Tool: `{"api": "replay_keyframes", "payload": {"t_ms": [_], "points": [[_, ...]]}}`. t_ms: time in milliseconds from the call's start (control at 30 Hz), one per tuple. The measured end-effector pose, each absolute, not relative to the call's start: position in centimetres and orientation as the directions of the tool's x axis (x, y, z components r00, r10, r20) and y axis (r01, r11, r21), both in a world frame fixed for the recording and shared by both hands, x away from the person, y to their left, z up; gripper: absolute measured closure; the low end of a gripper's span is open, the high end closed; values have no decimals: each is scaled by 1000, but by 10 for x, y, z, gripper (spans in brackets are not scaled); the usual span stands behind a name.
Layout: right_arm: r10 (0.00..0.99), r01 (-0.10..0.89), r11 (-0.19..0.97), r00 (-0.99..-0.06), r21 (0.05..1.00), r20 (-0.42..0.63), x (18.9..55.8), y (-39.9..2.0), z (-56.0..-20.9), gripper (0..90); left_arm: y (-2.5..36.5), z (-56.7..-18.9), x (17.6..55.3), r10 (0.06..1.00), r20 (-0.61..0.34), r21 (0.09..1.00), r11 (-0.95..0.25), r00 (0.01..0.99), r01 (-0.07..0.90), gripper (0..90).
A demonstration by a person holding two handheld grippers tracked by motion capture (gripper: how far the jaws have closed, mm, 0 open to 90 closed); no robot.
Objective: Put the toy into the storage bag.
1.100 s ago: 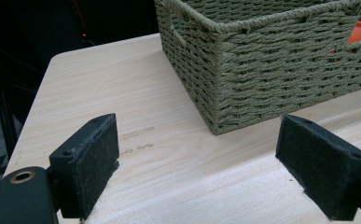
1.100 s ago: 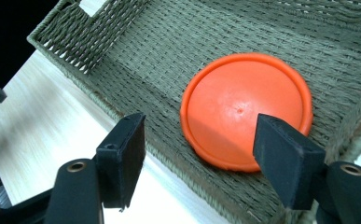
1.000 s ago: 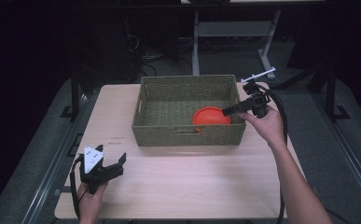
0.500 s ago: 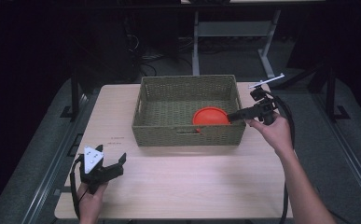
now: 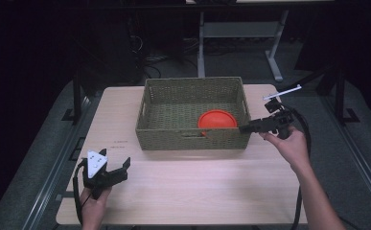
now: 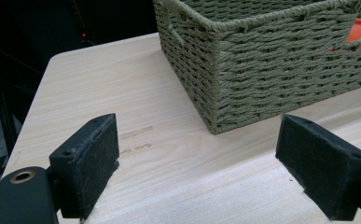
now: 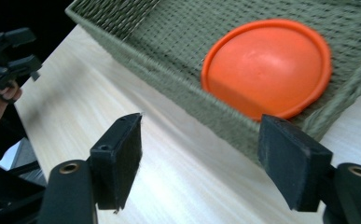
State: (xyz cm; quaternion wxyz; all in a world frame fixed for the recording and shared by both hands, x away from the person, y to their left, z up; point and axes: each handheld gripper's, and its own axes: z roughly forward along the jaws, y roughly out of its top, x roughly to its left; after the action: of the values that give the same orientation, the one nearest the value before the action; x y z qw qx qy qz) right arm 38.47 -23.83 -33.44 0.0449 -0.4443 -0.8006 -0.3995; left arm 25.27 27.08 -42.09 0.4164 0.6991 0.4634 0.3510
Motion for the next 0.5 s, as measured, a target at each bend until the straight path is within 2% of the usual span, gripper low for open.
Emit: {"api": "replay_keyframes", "payload": {"t_ms": [500], "points": [[636, 733, 293, -629, 614, 446, 358, -244, -351, 284, 271, -421, 253, 942, 102, 907, -221, 320, 360, 128]]}}
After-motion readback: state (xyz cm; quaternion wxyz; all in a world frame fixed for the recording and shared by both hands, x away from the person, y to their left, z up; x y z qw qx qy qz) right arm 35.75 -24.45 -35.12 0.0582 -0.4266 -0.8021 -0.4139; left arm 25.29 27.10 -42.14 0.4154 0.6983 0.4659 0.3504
